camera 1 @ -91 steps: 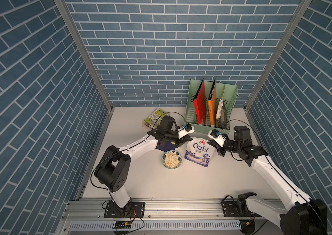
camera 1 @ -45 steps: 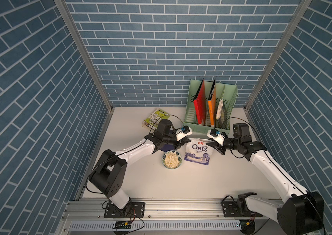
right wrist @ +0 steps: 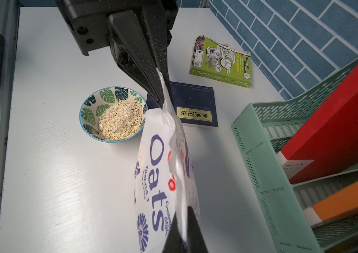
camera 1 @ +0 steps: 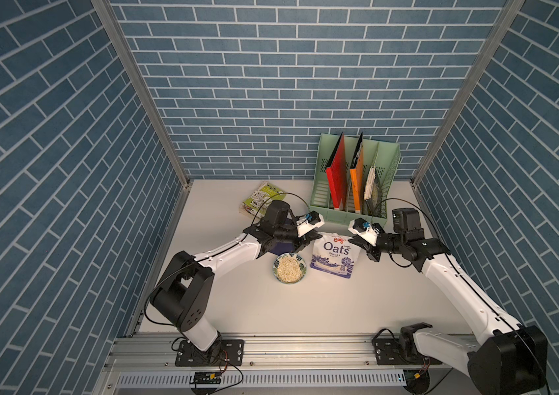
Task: Pour the oats into the breakfast bowl
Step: Close the oats bag at the center of the board.
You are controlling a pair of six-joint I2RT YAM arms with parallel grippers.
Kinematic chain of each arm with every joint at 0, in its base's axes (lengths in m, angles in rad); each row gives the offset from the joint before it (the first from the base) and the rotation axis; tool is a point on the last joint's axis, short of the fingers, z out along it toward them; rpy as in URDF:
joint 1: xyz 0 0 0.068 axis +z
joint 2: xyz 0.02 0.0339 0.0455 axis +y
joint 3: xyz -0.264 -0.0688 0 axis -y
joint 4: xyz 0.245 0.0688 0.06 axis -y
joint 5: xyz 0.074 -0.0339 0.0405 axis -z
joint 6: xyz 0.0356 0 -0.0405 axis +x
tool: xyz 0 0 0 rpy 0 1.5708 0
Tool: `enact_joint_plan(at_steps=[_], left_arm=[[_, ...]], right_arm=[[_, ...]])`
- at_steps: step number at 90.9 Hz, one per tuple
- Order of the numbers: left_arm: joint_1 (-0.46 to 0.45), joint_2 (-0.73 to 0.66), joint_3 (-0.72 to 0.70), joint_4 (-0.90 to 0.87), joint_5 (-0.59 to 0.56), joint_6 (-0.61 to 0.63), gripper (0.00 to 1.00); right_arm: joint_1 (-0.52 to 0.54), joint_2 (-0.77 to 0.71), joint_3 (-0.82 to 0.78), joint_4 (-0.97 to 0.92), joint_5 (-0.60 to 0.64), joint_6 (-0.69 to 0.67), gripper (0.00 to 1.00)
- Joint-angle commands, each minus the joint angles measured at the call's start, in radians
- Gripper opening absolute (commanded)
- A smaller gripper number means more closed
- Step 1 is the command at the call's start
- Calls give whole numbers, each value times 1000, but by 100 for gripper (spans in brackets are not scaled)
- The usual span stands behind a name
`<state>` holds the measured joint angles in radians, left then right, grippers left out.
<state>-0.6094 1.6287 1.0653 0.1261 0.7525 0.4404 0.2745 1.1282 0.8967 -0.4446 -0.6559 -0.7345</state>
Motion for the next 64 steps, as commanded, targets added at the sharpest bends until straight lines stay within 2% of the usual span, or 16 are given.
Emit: enact_joint_plan(at_steps=[1, 15, 21, 25, 31, 39, 45, 50, 64], left_arm=[[11, -29, 4, 38, -5, -5, 0], [10, -32, 7, 32, -8, -2, 0], [10, -33, 7, 33, -8, -2, 0], [10, -33, 9, 33, -8, -2, 0], [10, -33, 14, 38, -2, -2, 9], [10, -29, 25, 49, 13, -2, 33], [9, -25, 37, 60, 31, -2, 45], [7, -19, 46, 68, 44, 2, 50], [-11, 8, 72, 44, 67, 43, 54]], right_arm=[[-6, -41, 15, -38, 66, -16, 9], [-7, -54, 10, -50, 94, -17, 9], [-7, -56, 11, -56, 101, -17, 1], [-7, -56, 13, -60, 101, -18, 0], [-8, -56, 17, -66, 98, -20, 0], [-7, -57, 22, -60, 89, -25, 0], [-6, -53, 26, -56, 73, -26, 0], [-4, -48, 28, -54, 61, -27, 0], [-4, -38, 31, -44, 46, -29, 0]])
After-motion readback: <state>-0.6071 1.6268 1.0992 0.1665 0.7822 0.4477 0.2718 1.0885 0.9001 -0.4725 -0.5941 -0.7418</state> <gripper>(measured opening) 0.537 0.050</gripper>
